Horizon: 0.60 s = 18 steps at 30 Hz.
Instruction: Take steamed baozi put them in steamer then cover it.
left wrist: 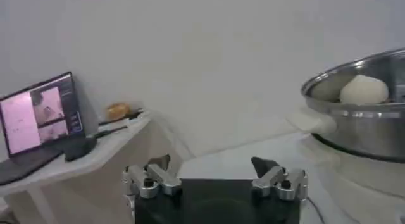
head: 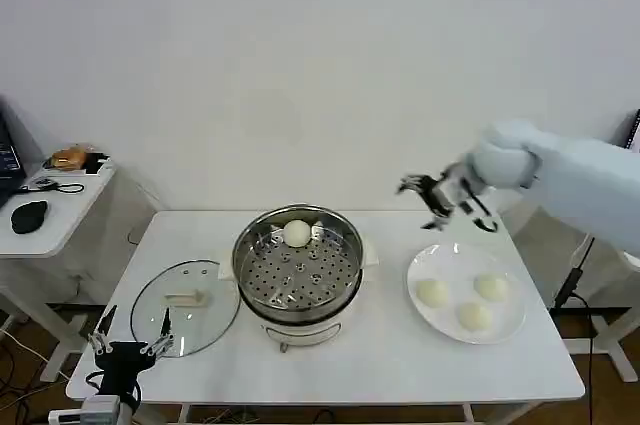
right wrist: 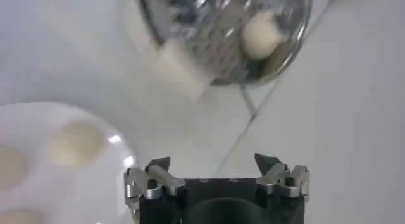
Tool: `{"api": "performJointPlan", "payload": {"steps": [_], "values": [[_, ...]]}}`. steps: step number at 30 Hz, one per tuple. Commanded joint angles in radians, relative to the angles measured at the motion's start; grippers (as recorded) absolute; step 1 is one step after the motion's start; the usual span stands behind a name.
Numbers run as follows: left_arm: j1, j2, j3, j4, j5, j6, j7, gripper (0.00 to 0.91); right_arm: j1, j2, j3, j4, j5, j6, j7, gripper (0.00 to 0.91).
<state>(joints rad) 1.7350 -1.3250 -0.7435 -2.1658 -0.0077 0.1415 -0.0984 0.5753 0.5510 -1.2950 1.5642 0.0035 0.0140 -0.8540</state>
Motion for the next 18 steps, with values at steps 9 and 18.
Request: {"api": "performJointPlan", "payload": {"steps": [9, 18], "values": [[-0.008, 0.007, 0.009, 0.015, 0.002, 0.007, 0.002, 0.907, -0.376, -0.183, 0.172, 0.047, 0.001, -0.142, 0.009, 0.907], [-0.005, 0.006, -0.001, 0.034, 0.016, 0.008, 0.006, 0.907, -0.525, -0.025, 0.280, -0.147, 0.006, -0.172, 0.025, 0.907]]}}
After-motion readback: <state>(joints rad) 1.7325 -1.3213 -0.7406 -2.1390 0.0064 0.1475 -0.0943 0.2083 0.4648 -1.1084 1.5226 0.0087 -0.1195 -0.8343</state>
